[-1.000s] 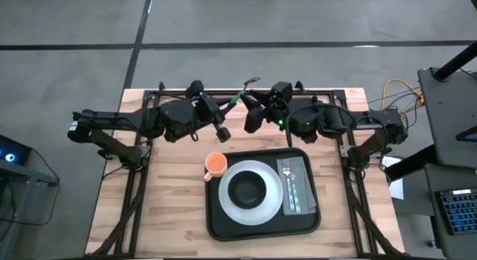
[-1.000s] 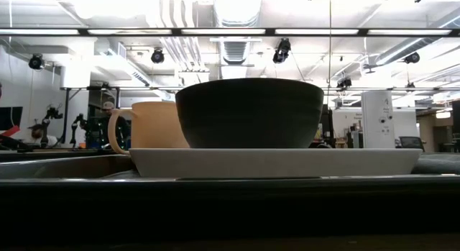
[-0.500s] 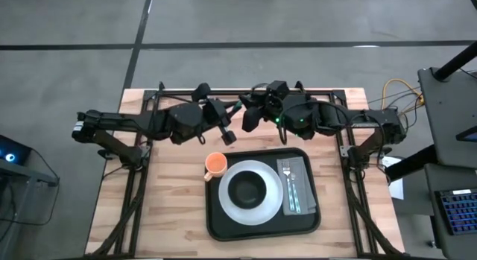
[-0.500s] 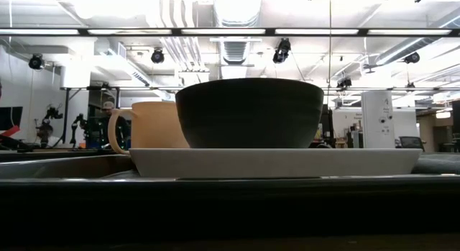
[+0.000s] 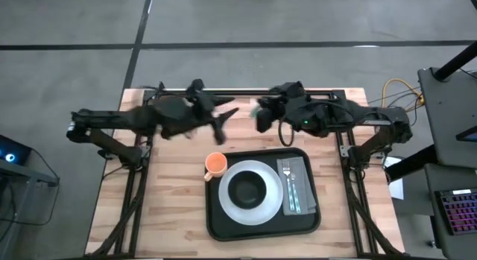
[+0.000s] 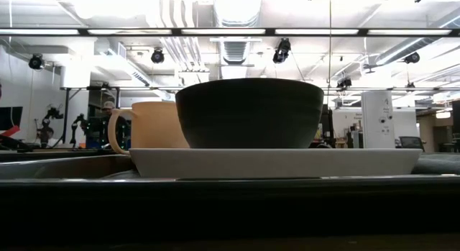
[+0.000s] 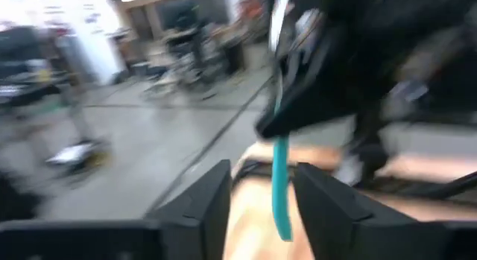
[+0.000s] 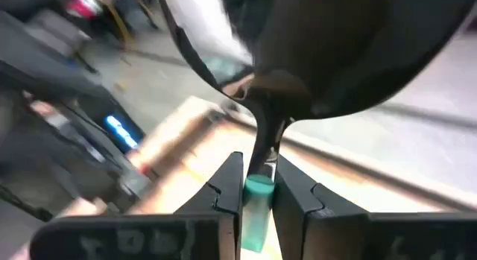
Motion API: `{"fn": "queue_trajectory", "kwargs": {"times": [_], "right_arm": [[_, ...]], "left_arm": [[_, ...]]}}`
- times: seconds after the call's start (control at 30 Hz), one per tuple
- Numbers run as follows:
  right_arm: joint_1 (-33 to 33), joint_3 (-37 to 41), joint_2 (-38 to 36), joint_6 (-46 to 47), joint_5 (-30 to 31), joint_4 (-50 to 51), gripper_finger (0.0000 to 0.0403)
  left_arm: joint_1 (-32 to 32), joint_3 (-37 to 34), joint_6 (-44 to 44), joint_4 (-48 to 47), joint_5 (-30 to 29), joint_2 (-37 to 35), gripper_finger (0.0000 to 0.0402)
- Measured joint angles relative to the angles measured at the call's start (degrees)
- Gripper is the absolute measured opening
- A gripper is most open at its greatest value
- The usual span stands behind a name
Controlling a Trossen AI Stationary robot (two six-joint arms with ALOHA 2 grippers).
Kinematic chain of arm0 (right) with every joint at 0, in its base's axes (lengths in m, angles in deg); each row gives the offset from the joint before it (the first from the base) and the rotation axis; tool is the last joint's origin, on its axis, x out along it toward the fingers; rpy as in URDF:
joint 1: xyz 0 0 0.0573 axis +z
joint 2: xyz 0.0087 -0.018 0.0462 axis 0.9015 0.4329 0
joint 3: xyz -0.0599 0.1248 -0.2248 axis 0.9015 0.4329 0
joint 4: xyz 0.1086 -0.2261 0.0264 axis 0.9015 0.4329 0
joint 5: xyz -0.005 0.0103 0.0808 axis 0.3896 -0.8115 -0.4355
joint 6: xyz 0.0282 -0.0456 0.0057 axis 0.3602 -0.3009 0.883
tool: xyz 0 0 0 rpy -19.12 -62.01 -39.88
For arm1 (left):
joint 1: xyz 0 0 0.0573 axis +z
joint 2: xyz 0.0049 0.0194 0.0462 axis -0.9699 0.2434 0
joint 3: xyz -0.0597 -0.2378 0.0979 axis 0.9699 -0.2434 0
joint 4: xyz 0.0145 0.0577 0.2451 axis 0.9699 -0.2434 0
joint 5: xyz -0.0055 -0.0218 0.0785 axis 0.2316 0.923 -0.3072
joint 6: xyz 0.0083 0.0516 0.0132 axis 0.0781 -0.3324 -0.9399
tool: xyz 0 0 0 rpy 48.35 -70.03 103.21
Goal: Set up tray
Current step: Put the blue spoon to the right of the white knife on the gray napkin
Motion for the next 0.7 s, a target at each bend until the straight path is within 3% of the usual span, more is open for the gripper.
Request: {"fn": "queue_trajectory", "kwargs": {"times": [0.13, 0.3, 0.47, 0.7], "right_arm": [[1.9, 0.0, -3.2, 13.7, -1.4, 17.3, 0.0032], [4.5, 2.0, -5.2, 29.8, -20.8, 34.7, 0.0032], [6.6, 8.2, -6.4, 33.8, -38.3, 35.7, 0.0032], [6.8, 22.3, -8.3, 35.2, -48.8, 24.4, 0.0032]], "left_arm": [[0.9, 0.9, 3.8, -3.1, 6.3, -4.4, 0.0169], [1.2, 0.8, 3.8, -9.4, 6.4, -8.4, 0.0204], [1.1, 0.8, 3.5, -10.1, 7.2, -11.5, 0.0211], [1.0, 1.6, 3.4, -11.4, 7.9, -13.5, 0.0212]]}}
